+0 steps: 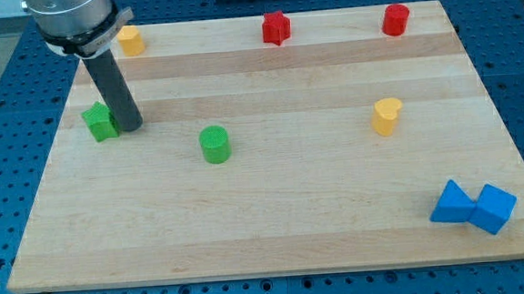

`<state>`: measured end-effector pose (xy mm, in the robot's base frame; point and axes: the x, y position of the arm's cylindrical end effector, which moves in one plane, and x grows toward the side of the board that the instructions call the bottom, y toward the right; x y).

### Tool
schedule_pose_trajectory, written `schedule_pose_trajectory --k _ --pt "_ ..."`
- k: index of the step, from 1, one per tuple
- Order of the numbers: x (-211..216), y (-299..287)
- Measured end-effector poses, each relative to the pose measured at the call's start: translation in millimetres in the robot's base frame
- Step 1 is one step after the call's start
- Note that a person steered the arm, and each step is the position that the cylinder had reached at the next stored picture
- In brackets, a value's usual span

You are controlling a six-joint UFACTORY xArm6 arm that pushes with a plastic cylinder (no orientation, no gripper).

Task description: Place the yellow heart in between the green circle and blue triangle

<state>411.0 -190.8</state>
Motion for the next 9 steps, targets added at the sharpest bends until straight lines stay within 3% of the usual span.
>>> schedule_pose_trajectory --k 2,6,9 --pt "10.7 44.6" --pt "-15.6 266.0" --pt "-12.4 355.2"
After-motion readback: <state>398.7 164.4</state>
